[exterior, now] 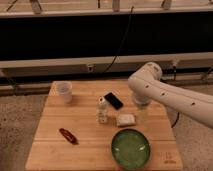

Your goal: Knock the bottle over

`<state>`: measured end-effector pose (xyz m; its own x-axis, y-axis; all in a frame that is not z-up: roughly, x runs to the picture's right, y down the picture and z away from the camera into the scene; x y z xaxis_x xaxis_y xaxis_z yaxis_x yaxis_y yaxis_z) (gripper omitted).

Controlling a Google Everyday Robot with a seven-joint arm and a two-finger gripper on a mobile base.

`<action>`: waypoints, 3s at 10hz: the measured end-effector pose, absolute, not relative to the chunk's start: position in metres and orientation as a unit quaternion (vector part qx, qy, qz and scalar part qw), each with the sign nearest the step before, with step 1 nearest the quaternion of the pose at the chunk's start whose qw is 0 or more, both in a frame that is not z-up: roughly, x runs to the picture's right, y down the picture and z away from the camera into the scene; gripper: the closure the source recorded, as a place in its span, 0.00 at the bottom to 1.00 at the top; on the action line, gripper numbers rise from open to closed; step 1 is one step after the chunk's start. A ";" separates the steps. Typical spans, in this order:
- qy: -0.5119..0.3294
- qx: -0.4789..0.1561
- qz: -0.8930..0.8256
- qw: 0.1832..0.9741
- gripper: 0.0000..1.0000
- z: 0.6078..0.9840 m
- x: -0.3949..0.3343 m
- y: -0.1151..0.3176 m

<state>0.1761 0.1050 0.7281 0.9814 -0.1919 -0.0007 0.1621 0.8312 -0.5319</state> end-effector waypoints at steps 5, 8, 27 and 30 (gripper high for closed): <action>0.029 -0.279 -0.101 0.955 0.20 0.729 0.164 0.110; 0.029 -0.279 -0.105 0.954 0.38 0.730 0.157 0.112; -0.011 -0.279 -0.161 0.947 1.00 0.796 0.093 0.099; -0.022 -0.280 -0.188 0.941 1.00 0.799 0.061 0.100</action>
<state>0.0610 0.0997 0.7992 0.9283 -0.3420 0.1459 0.3661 0.7725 -0.5188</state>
